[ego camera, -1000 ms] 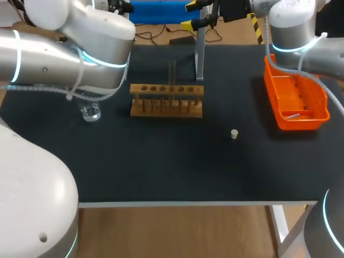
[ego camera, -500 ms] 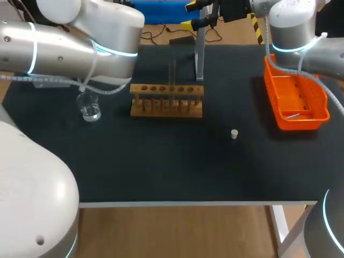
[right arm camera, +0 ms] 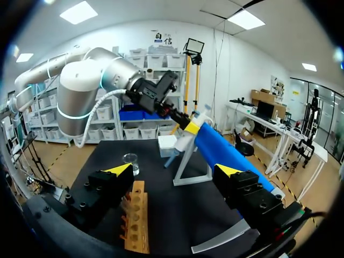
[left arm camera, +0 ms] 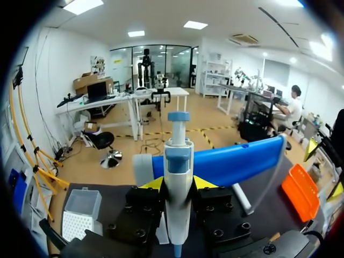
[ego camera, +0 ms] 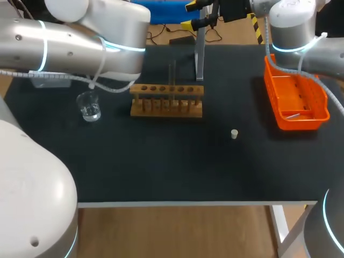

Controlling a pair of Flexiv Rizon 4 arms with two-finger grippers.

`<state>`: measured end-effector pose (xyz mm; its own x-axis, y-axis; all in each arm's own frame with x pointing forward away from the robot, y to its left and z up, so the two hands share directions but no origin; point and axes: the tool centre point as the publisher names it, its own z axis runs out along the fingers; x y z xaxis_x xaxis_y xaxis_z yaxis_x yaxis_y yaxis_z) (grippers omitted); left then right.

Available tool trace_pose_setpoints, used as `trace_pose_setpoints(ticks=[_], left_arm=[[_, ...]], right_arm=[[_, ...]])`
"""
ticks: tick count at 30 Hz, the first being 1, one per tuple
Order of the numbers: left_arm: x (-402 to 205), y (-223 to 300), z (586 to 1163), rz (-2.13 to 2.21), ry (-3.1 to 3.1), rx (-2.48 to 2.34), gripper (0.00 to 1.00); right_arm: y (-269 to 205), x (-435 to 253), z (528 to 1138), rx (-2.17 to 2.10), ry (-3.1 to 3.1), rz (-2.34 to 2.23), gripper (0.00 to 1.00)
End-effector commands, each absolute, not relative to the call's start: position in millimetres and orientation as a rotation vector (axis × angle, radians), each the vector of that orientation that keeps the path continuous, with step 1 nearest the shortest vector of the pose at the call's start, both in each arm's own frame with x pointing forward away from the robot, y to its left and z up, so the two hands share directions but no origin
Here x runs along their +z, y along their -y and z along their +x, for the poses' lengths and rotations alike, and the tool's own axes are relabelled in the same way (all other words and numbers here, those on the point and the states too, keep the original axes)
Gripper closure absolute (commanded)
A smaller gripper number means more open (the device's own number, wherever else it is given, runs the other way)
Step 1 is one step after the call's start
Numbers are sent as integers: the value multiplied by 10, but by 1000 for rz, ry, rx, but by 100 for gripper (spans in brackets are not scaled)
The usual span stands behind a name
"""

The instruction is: Invert the test tube, pick up the pipette, mount the tip to pipette, aspirate from beaker and dispense into the tube, eject the tip, return the pipette, and cap with the stopper.

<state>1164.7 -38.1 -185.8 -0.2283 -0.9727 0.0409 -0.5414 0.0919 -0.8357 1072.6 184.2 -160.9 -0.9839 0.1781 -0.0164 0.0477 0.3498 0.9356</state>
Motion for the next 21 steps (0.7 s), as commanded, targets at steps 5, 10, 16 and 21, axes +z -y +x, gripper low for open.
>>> trace_pose_setpoints(ticks=[5, 10, 16, 21], left_arm=[[-1898, 429, 11736, -1498, -1838, -1007, 100], [-1930, 419, 11763, -1505, -1842, -999, 100], [-1955, 397, 11784, -1513, -1847, -988, 100], [-1973, 392, 11795, -1518, -1849, -988, 100]], right_arm=[[-1830, -1598, 10731, 1713, -2491, 207, 0], [-1830, -1598, 10731, 1713, -2491, 207, 0], [-1830, -1598, 10731, 1713, -2491, 207, 0], [-1830, -1598, 10731, 1713, -2491, 207, 0]])
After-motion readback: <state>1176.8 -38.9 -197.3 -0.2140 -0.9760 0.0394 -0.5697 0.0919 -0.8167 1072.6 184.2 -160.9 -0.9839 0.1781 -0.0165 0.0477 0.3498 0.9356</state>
